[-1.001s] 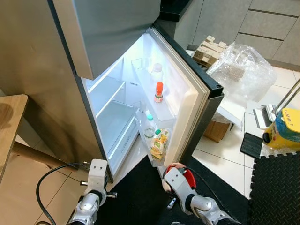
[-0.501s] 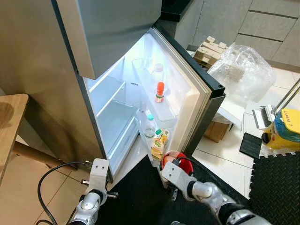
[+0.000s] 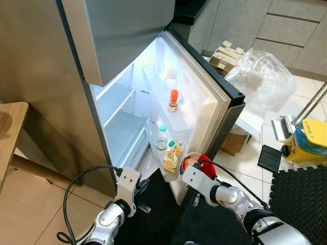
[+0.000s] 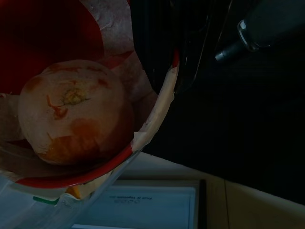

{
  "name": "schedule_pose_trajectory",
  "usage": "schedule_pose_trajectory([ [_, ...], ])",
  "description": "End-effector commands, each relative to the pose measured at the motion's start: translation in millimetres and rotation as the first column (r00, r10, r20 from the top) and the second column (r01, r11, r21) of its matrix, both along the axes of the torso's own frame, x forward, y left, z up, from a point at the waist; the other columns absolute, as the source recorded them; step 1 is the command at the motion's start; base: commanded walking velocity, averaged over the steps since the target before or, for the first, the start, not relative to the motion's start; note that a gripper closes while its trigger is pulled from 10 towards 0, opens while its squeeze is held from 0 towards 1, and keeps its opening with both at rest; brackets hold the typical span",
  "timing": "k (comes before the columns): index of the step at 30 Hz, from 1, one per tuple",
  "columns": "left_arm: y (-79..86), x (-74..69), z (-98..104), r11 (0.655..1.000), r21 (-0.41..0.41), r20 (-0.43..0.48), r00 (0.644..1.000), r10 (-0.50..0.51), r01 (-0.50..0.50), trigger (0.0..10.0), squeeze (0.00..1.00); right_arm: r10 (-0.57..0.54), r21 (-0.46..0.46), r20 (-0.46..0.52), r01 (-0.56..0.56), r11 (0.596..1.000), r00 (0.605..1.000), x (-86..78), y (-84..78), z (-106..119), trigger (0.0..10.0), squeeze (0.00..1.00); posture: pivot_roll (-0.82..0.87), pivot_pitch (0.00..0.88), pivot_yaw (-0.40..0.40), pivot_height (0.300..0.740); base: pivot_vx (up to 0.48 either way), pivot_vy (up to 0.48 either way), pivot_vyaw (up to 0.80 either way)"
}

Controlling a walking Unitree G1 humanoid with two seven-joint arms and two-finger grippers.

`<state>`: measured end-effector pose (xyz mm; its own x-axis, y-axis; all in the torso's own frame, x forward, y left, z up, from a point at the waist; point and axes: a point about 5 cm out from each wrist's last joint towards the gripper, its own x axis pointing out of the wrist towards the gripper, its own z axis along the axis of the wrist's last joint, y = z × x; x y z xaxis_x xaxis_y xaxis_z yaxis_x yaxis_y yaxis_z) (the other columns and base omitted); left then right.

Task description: Restocking fridge

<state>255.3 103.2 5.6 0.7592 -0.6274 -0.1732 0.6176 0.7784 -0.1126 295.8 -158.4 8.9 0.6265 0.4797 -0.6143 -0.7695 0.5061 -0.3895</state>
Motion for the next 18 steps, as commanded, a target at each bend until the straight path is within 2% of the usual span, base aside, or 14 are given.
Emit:
schedule_pose_trajectory([
  [1,-8.8,-3.3,2,0.998,-0.037,0.002,0.998,-0.059,0.059,10.0,0.0,-0.006,0.011,0.035,0.006,1.0,0.999,3.4,0.2,4,10.0,0.0,-0.16,0.088,-0.04,0.7,0.0,0.0,0.0],
  [6,-9.5,-2.3,4,0.997,-0.037,0.009,0.998,-0.07,0.07,10.0,0.0,-0.006,0.008,0.04,0.006,1.0,0.999,3.8,0.1,5,10.0,0.0,-0.16,0.088,-0.04,0.7,0.0,0.0,0.0],
  [8,-11.5,-0.1,10,0.993,-0.049,0.035,0.994,-0.101,0.103,10.0,0.0,-0.131,-0.031,0.11,0.135,0.99,0.985,12.9,-17.3,11,10.0,0.0,-0.16,0.089,-0.039,0.7,0.0,0.0,0.0],
  [9,-11.5,-0.1,10,0.993,-0.049,0.035,0.994,-0.101,0.103,10.0,0.0,-0.131,-0.031,0.11,0.135,0.99,0.985,12.9,-17.3,11,10.0,0.0,-0.16,0.089,-0.039,0.7,0.0,0.0,0.0],
  [11,-12.8,-0.5,12,0.99,-0.058,0.042,0.991,-0.124,0.126,10.0,0.0,-0.221,-0.04,0.146,0.229,0.973,0.964,17.4,-30.1,16,10.0,0.0,-0.16,0.089,-0.038,0.7,0.0,0.0,0.0],
  [12,-12.8,-0.5,12,0.99,-0.058,0.042,0.991,-0.124,0.126,10.0,0.0,-0.221,-0.04,0.146,0.229,0.973,0.964,17.4,-30.1,16,10.0,0.0,-0.16,0.089,-0.038,0.7,0.0,0.0,0.0],
  [16,-13.2,-2.4,14,0.987,-0.068,0.043,0.988,-0.146,0.148,10.0,0.0,-0.402,-0.111,0.23,0.434,0.894,0.886,20.8,-69.4,23,10.0,0.0,-0.16,0.091,-0.038,0.7,0.0,0.0,0.0],
  [18,-13.2,-3.5,13,0.986,-0.068,0.041,0.988,-0.151,0.153,10.0,0.0,-0.476,-0.108,0.243,0.511,0.853,0.845,19.8,-83.1,25,10.0,0.0,-0.16,0.094,-0.036,0.7,0.0,0.0,0.0],
])
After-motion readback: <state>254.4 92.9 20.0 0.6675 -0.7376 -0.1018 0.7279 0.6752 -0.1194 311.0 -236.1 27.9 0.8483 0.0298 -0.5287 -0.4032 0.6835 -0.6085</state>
